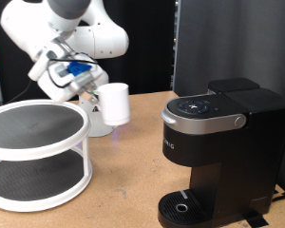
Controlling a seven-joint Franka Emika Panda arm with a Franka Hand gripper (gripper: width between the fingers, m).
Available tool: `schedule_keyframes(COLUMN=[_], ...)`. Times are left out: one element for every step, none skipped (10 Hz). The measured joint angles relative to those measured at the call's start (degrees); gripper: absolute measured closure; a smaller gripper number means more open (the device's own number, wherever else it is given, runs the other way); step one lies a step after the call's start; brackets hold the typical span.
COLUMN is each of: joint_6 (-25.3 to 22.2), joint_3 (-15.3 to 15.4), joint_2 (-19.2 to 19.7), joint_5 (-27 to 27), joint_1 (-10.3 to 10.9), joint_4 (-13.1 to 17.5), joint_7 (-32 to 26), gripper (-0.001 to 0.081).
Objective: Make a cup of coffee with the keurig machine
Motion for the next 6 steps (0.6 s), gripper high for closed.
schedule_keyframes(joint_6=[1.60, 2.46, 3.03, 2.77, 1.91, 1.53], joint_3=[1.23, 2.28, 2.75, 2.62, 2.32, 2.23], joint_2=[1.13, 2.30, 3.57, 3.60, 3.65, 3.69], joint_5=[2.10, 3.31, 3.55, 3.55, 3.55, 3.48], joint_1=[1.83, 3.18, 3.74, 3.74, 3.74, 3.73], joint_4=[0.07, 0.16, 0.59, 0.87, 1.29, 1.47], joint_7=[0.00, 0.00, 0.00, 0.00, -0.06, -0.07], gripper=[0.0736, 0.0736, 0.0736, 0.0736, 0.0736, 0.0736])
